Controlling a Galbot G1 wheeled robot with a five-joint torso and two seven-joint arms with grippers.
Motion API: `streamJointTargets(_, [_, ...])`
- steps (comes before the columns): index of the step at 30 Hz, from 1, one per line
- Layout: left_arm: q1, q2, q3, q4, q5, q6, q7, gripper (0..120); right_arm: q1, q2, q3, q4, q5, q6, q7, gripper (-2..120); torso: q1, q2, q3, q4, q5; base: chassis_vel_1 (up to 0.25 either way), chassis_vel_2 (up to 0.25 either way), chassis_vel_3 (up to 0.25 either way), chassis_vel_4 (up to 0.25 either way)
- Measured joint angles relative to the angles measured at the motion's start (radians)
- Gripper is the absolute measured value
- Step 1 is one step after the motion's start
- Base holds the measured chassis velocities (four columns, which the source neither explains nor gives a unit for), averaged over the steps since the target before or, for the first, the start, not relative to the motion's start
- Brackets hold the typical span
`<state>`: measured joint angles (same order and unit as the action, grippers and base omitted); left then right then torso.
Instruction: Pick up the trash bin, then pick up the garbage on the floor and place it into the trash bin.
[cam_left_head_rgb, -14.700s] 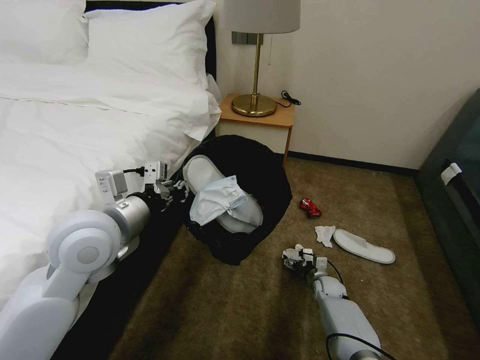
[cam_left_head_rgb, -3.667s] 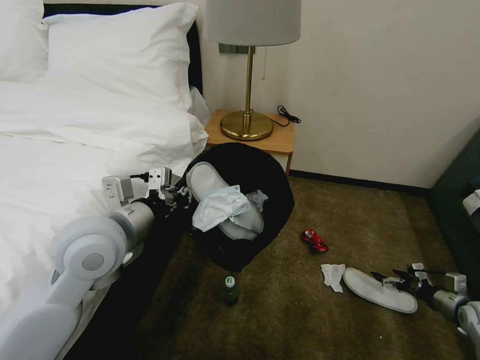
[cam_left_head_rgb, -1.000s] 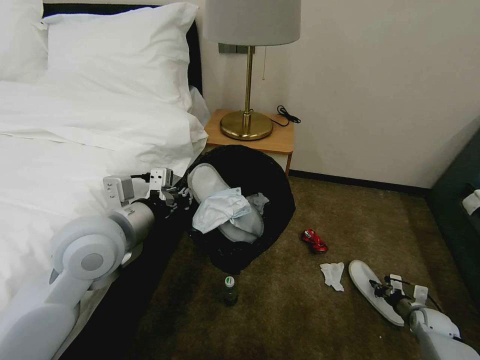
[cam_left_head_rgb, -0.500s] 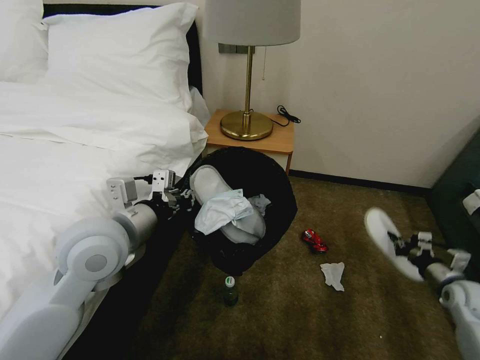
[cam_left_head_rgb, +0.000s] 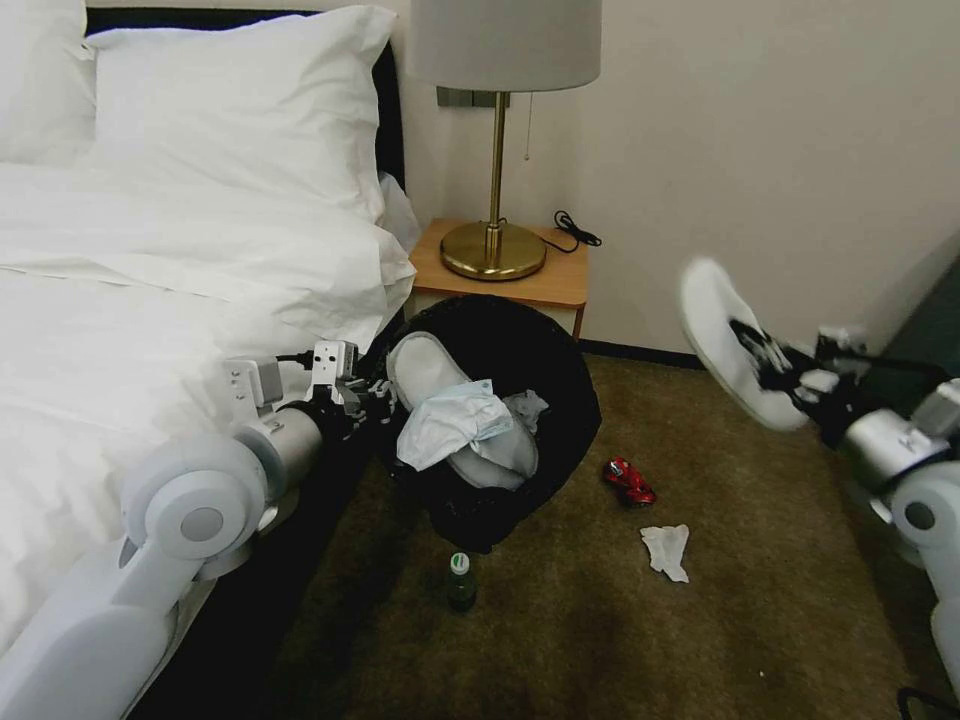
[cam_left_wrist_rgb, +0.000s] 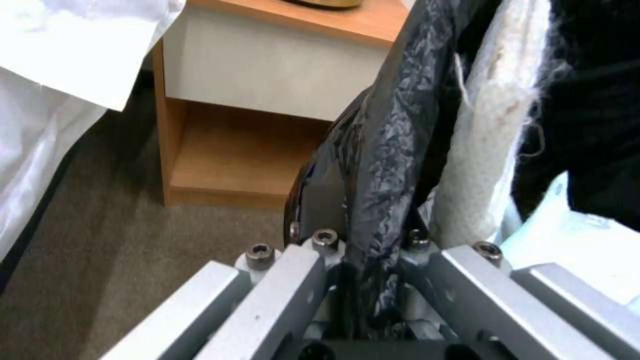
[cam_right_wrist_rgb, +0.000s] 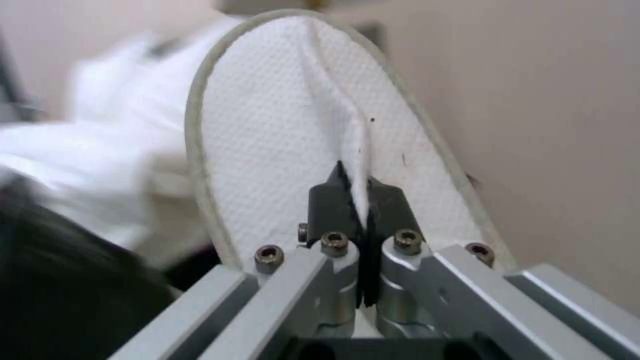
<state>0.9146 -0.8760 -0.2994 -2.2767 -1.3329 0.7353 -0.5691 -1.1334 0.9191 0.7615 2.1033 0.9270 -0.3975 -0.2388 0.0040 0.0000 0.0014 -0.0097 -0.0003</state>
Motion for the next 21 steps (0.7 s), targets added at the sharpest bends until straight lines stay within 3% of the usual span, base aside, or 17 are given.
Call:
streamJointTargets(6, [-0.023,0.0,0.012,0.022,0.004,0.0,0.014,1,0.088,-0.002,-0.079,0.053,0.037,-0.025,-0.015,0,0.0,0.0,0.0,0.0,-0.0003,0.0,0.0,0.0,0.0])
streamJointTargets(17, [-0.043,0.0,0.027,0.047,0.007,0.0,0.023,1,0.336,0.05,-0.408,0.089,0.108,-0.028,0.029,0,0.0,0.0,0.0,0.0001,0.0,0.0,0.0,0.0,0.0])
streamJointTargets(21, [-0.045,-0.001,0.027,0.051,0.008,0.0,0.024,1,0.364,0.054,-0.466,0.096,0.109,-0.024,0.034,0,0.0,0.0,0.0,0.0,0.0001,0.0,0.0,0.0,0.0])
